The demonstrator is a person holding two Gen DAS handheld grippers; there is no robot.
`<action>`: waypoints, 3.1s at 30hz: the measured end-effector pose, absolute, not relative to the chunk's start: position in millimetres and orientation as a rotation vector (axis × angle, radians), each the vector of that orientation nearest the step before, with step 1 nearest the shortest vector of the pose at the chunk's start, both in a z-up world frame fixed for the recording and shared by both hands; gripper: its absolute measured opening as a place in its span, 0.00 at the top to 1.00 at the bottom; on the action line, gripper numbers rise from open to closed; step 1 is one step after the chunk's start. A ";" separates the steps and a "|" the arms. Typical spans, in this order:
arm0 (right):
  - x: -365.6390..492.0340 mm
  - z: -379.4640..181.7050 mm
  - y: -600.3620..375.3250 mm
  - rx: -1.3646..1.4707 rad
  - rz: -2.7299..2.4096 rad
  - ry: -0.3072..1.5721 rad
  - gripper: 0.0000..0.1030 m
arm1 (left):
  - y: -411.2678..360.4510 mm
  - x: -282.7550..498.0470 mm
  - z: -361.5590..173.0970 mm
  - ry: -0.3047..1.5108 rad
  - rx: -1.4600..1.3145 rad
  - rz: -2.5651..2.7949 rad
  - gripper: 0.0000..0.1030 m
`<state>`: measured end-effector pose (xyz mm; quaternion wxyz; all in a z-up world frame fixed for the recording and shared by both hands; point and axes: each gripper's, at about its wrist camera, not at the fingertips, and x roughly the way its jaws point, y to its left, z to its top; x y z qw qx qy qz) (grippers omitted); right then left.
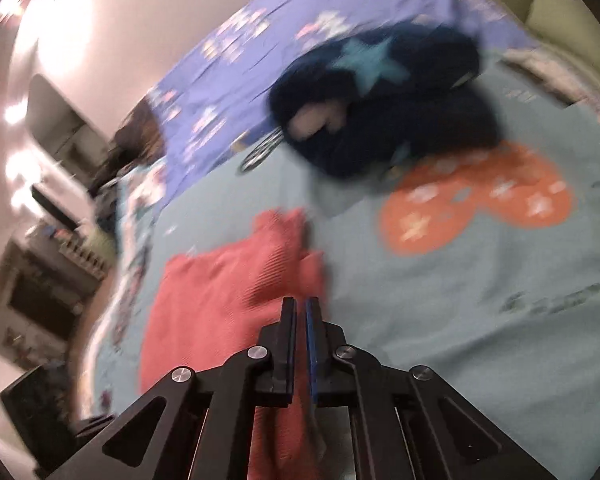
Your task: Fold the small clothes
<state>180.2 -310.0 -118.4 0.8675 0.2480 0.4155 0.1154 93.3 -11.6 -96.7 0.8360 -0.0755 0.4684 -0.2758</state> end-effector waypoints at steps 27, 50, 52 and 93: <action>193.1 -115.0 -309.3 0.528 0.394 0.889 0.74 | 2.8 130.8 -93.8 0.958 -0.146 -0.431 0.46; 56.4 -145.6 -287.9 0.291 0.328 1.050 0.93 | 1.1 41.3 -114.3 1.048 -0.153 -0.579 0.44; 54.5 -146.8 -295.5 0.361 0.333 1.043 0.93 | -0.6 36.9 -112.5 1.050 -0.144 -0.564 0.44; 233.6 -167.9 -270.0 0.475 0.746 1.063 0.44 | -4.7 191.5 -127.2 1.063 -0.351 -0.794 0.33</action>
